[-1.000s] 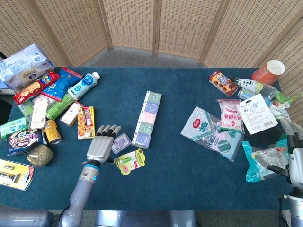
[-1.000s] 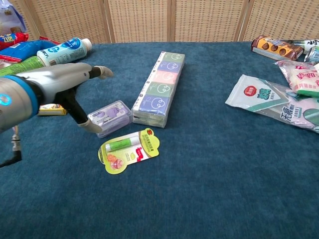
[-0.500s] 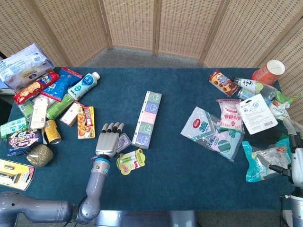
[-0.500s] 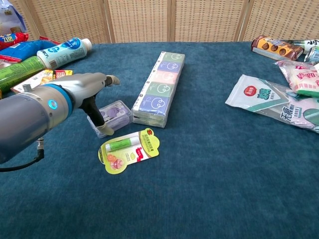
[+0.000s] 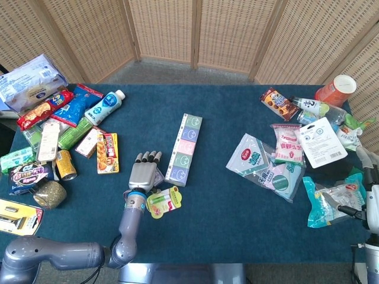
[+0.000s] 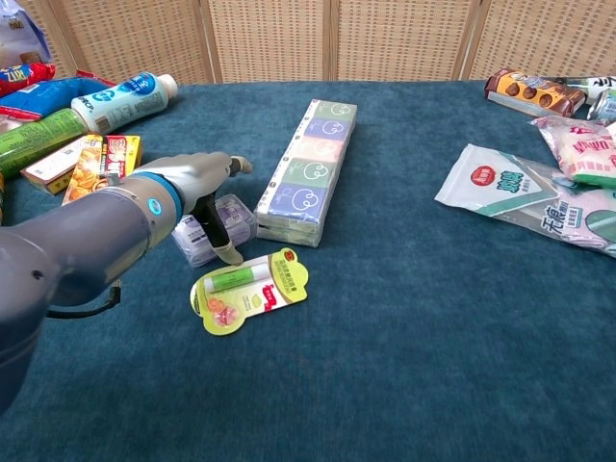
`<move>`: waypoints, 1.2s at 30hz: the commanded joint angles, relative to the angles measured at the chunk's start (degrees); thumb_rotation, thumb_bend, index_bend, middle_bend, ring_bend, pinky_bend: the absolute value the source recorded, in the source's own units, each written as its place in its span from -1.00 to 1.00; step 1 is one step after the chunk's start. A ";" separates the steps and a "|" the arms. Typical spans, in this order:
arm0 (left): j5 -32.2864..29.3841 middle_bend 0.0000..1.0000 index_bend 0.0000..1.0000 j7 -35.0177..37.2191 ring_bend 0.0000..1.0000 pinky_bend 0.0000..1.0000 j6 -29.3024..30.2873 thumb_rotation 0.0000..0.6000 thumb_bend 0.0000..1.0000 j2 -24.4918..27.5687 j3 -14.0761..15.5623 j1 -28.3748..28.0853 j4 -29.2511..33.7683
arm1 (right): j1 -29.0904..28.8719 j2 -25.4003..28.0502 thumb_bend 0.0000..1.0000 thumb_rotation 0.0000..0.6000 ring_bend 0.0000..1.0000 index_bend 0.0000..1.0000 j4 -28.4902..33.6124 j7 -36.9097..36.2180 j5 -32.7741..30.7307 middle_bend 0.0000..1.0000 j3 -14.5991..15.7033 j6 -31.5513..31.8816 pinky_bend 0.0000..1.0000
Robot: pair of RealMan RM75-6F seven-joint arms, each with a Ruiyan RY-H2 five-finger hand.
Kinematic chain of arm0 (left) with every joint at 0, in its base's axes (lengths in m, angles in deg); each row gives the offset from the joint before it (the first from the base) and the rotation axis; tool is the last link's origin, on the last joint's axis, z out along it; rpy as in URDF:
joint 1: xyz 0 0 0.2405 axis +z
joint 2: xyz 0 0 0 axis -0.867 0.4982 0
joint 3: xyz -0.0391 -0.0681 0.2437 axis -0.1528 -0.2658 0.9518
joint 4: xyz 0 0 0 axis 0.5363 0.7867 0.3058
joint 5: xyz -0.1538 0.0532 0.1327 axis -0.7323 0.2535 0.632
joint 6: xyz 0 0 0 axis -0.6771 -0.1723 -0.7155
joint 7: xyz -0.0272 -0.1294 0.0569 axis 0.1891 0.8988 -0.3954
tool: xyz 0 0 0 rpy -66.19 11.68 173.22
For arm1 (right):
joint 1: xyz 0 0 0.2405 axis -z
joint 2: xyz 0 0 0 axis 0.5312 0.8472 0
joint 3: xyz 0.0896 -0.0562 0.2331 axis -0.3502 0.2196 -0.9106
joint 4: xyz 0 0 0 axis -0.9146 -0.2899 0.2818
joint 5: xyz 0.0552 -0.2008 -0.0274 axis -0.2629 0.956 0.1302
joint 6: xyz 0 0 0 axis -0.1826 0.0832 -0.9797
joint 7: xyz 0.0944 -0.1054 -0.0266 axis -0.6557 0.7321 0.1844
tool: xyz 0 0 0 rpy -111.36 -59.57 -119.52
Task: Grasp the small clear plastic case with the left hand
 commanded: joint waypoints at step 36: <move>15.29 0.70 0.44 -4.48 0.83 0.73 19.01 1.00 -1.00 19.05 -6.26 1.03 27.25 | -0.23 -0.43 -1.00 1.00 -1.00 -1.00 -0.05 1.17 -0.29 -1.00 0.04 -0.44 -1.00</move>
